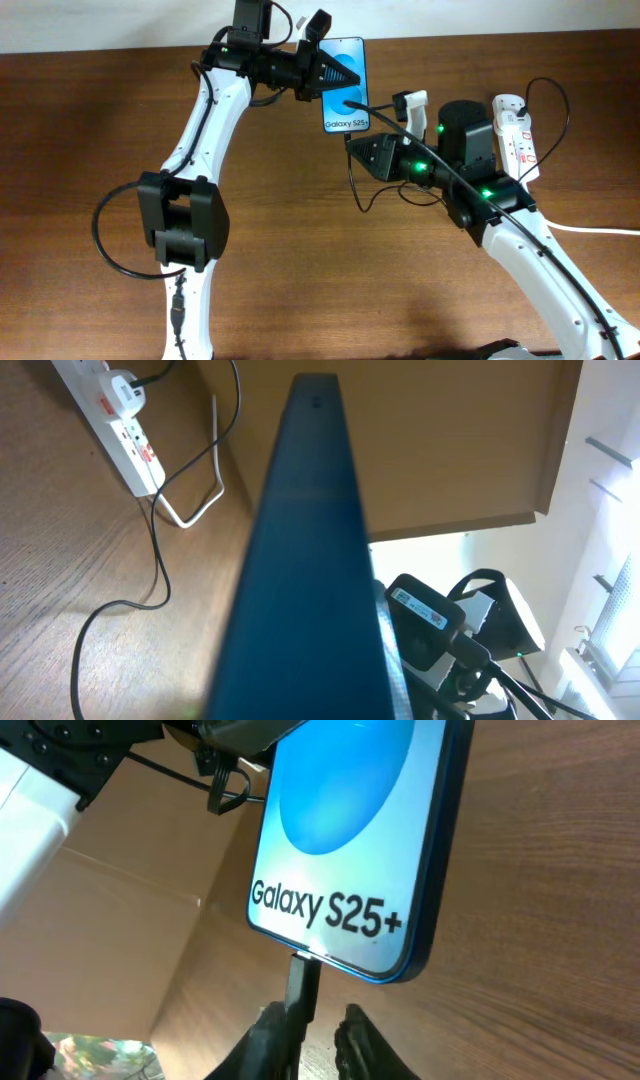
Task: Plug charger to phone and switch on socket
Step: 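Push the plug upward into the phone's charging port, then lower the phone onto the table with the left gripper and release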
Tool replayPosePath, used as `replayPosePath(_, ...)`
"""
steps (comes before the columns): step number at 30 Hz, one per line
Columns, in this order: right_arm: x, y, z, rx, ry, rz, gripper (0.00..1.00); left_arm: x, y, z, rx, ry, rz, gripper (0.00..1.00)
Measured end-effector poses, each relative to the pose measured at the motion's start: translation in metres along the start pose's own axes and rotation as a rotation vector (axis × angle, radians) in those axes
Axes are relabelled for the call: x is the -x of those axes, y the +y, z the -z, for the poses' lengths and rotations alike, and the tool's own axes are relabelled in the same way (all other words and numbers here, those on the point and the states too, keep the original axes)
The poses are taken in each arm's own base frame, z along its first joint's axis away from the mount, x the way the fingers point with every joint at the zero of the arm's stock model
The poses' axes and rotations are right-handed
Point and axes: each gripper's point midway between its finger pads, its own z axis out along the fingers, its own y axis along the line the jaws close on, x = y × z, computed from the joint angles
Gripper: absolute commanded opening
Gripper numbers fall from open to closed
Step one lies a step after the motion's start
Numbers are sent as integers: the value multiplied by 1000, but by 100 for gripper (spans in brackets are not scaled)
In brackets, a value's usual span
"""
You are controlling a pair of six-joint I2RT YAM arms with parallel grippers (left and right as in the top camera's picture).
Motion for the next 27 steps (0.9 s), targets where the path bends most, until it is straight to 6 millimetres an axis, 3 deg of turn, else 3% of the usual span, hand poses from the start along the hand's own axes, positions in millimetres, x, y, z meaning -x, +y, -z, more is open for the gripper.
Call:
replayPosePath(3,5,-3,2,-11,-18,2,64,-1,-1,0,-8,4,3,0)
replayPosePath(6,7,-5,2,-20,-26,3,76,-1,-2,0,-11,6,3,0)
replayPosePath(9,7,-5,2,-21,-27,4,98,-1,-2,0,-11,6,2,0)
replayPosePath(15,14,-15,12,-53,-53,-13,98,5,14,1,76,-33,-41,0)
replayPosePath(19,16,-31,37,-124,-64,-52,98,-3,57,8,300,-73,38,0)
replayPosePath(27,-23,-65,47,-297,63,-120,98,-29,124,45,740,-35,65,0)
